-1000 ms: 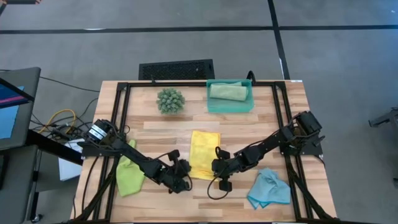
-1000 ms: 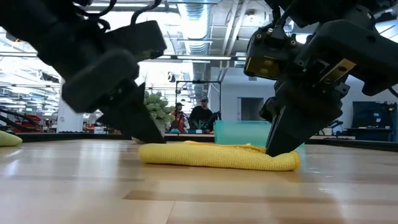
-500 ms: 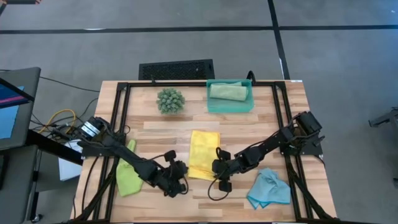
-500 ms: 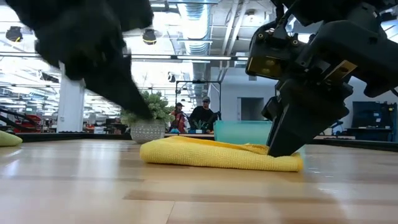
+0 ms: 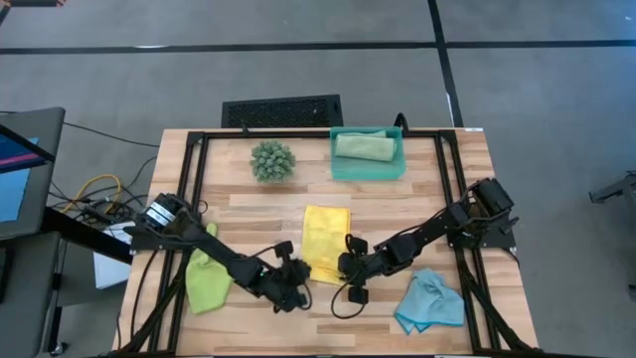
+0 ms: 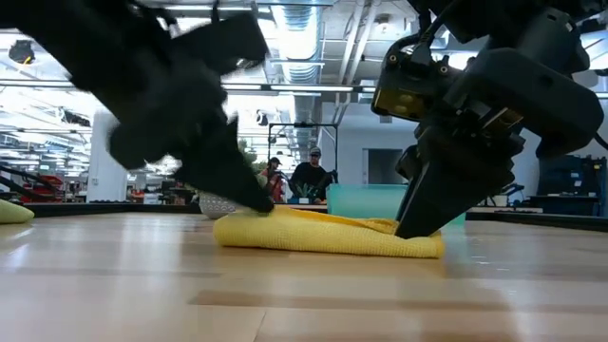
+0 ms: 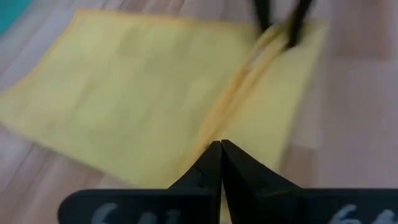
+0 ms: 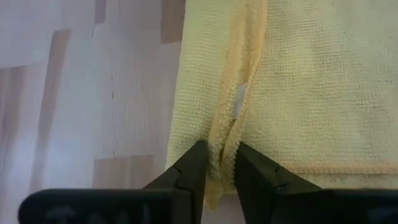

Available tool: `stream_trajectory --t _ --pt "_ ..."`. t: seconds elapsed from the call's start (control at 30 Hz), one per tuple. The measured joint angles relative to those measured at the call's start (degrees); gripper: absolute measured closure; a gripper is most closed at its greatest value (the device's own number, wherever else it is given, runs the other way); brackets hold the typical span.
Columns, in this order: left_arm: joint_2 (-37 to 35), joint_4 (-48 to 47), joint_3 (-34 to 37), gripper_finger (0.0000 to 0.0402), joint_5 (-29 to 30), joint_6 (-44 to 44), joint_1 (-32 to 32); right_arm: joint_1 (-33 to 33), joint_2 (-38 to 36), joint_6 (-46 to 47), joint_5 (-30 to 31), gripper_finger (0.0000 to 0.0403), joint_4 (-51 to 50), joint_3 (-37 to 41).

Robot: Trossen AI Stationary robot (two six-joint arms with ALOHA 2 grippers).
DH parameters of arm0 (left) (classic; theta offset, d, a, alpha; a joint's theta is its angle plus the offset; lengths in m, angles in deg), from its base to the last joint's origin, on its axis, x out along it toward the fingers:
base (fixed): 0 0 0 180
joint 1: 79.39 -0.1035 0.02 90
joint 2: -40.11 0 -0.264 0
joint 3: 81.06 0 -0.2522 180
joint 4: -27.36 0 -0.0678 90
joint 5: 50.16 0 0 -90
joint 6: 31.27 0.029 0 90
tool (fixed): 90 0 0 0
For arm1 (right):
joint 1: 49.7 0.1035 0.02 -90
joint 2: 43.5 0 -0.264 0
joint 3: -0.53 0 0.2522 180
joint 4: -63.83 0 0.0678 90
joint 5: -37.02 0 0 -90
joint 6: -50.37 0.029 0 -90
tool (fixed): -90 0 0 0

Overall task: Roll microfiber towels into tight, uniform cylinder then place into a basket
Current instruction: Roll the yellow microfiber cloth

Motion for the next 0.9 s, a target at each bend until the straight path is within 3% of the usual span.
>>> stream_trajectory --t 0.17,0.37,0.53,0.77,0.9 --pt "0.02 -4.58 0.02 0.0401 -1.19 -3.84 -1.03 -0.05 -1.32 -0.71 0.97 0.0301 -0.42 -0.24" --pt "0.02 -6.65 0.02 0.0401 -1.17 -6.69 -0.76 0.55 -1.94 0.25 12.37 0.0301 -1.69 -0.35" --pt "0.02 -6.9 0.02 0.0401 -0.87 -6.8 -0.48 1.64 -3.68 0.87 17.22 0.0301 -3.44 -0.42" --pt "0.02 -6.44 0.02 0.0401 0.16 -6.25 -0.48 3.2 -8.28 5.58 13.47 0.0301 -8.89 -0.5" --pt "0.02 -6.22 0.02 0.0401 0.2 -6.21 -0.48 4.05 -8.21 3.99 13.53 0.0301 -4.55 -0.53"
